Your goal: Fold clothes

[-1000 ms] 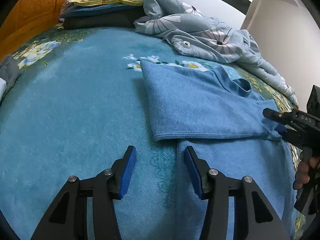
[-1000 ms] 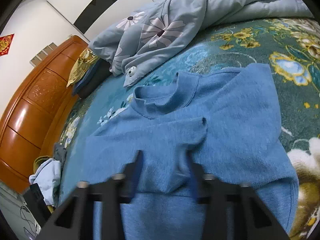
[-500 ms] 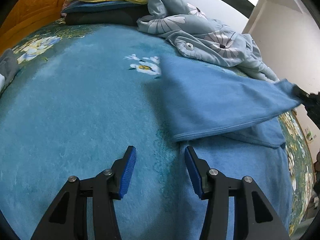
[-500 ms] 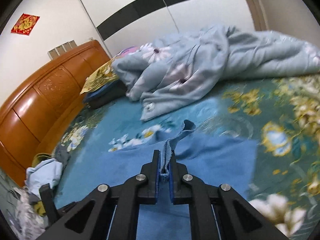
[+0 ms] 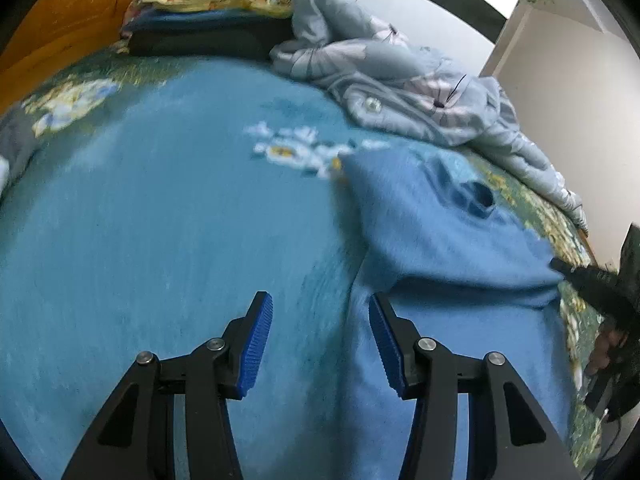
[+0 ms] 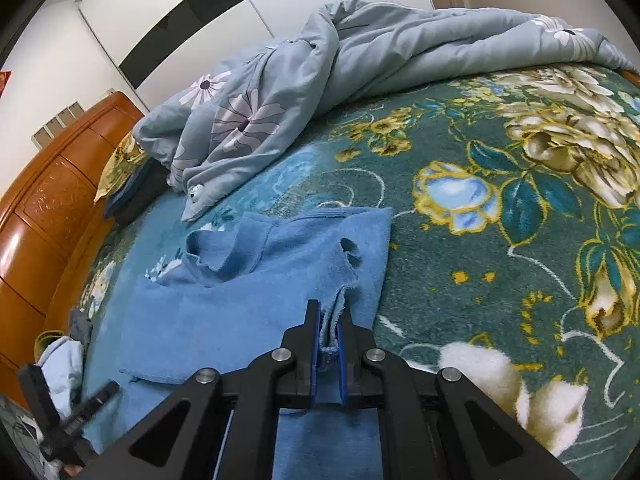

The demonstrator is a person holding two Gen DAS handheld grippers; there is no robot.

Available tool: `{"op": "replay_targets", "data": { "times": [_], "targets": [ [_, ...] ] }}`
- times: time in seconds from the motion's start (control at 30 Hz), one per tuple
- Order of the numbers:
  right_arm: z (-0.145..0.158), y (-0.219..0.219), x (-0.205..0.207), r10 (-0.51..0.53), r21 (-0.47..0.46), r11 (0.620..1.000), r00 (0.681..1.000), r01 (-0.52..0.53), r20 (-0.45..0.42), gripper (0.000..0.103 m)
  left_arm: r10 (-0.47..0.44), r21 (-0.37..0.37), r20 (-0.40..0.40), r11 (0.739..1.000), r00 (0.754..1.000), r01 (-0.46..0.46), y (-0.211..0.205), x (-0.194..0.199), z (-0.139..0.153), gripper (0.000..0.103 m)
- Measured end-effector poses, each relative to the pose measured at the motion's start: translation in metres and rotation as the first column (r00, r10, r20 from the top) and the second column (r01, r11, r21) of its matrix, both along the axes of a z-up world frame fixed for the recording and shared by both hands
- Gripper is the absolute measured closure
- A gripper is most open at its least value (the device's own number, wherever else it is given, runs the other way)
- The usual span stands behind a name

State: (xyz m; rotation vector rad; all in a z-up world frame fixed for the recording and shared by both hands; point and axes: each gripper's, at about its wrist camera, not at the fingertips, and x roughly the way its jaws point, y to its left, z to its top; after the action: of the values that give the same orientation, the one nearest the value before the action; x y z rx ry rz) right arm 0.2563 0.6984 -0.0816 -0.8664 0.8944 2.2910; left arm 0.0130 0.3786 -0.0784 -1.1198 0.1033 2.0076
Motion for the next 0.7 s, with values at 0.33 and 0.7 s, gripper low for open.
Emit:
{"op": "replay_targets", "data": {
  "times": [0.33,0.7],
  "targets": [
    [-0.003,-0.004,0.002,0.027,0.005,1.0,1.0,-0.027,0.003,0.095,-0.092,0.078,0.123,0.994,0.988,0.082,0.075,-0.045,0.0,0.051],
    [-0.002,-0.008,0.0,0.067,0.031,0.997,0.998,-0.067,0.011,0.095,-0.052,0.113,0.133,0.993,0.99,0.037,0.086,-0.068,-0.022,0.096]
  ]
}}
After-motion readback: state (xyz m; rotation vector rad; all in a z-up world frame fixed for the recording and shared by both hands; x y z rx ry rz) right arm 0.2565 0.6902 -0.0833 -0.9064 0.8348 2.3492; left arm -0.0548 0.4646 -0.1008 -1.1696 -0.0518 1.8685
